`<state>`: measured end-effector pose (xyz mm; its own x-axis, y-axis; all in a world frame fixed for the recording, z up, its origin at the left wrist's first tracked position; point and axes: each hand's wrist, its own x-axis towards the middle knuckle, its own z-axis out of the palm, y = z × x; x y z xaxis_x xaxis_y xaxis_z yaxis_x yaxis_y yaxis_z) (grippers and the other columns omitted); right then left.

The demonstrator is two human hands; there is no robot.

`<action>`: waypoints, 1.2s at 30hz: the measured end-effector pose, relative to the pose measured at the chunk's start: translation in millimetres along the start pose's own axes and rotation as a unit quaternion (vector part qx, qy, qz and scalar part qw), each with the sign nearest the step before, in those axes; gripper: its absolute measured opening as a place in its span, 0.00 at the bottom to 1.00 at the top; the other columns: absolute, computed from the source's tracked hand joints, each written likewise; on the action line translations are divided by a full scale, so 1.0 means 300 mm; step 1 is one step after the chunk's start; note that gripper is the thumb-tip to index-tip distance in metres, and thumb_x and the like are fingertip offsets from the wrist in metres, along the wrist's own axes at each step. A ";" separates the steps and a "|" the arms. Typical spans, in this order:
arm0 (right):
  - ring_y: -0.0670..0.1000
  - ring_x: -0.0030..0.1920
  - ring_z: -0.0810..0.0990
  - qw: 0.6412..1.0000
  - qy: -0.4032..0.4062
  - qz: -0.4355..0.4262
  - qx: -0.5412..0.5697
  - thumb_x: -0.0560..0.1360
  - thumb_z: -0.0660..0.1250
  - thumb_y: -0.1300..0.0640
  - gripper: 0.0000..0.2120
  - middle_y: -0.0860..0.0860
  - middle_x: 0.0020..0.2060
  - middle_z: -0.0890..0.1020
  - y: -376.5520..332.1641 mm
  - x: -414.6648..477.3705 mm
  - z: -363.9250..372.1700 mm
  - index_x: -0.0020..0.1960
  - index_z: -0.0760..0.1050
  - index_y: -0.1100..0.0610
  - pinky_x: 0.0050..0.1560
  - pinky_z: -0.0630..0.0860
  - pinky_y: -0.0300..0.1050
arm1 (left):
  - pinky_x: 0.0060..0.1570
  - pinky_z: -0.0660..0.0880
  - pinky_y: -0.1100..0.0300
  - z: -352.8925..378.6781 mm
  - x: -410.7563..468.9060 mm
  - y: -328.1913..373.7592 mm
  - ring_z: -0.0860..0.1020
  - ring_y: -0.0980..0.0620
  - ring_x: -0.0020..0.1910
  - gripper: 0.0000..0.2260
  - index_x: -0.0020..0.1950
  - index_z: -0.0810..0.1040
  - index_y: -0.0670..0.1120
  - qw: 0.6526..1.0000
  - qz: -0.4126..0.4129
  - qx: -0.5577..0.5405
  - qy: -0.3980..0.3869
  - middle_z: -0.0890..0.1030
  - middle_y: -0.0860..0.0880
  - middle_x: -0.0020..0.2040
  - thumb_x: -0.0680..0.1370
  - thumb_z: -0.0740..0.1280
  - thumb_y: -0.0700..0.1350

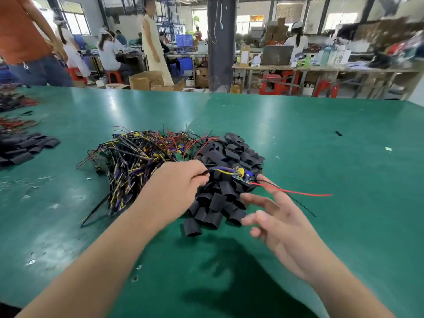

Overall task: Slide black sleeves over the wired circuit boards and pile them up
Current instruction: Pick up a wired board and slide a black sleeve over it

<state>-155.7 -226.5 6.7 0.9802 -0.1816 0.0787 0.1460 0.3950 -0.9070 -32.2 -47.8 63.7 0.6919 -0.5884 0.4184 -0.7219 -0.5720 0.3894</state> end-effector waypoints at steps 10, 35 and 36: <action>0.54 0.34 0.83 0.989 0.126 -0.020 -0.075 0.75 0.66 0.66 0.02 0.55 0.35 0.84 0.080 0.078 -0.003 0.46 0.77 0.61 0.34 0.77 0.39 | 0.39 0.73 0.69 0.176 -0.064 0.018 0.78 0.58 0.32 0.11 0.60 0.79 0.46 0.983 -0.036 -0.131 -0.125 0.83 0.50 0.44 0.81 0.62 0.47; 0.56 0.60 0.72 0.776 0.198 -0.068 -0.595 0.74 0.65 0.60 0.18 0.54 0.59 0.74 0.006 0.410 -0.079 0.62 0.76 0.49 0.65 0.67 0.45 | 0.51 0.76 0.54 0.272 -0.040 -0.108 0.78 0.55 0.48 0.11 0.61 0.76 0.49 0.974 -0.116 -0.151 0.127 0.80 0.56 0.49 0.79 0.64 0.49; 0.59 0.62 0.71 0.774 0.214 -0.052 -0.594 0.75 0.64 0.58 0.18 0.55 0.61 0.72 0.002 0.458 -0.089 0.63 0.75 0.48 0.66 0.67 0.49 | 0.49 0.75 0.54 0.275 -0.044 -0.109 0.78 0.54 0.48 0.11 0.60 0.77 0.50 0.976 -0.114 -0.142 0.118 0.80 0.56 0.48 0.79 0.64 0.49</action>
<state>-24.4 -275.2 6.1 0.8006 -0.5388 0.2623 -0.2547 -0.7022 -0.6649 -16.9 -68.4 -22.3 0.8375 -0.2969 0.4588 -0.5464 -0.4719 0.6920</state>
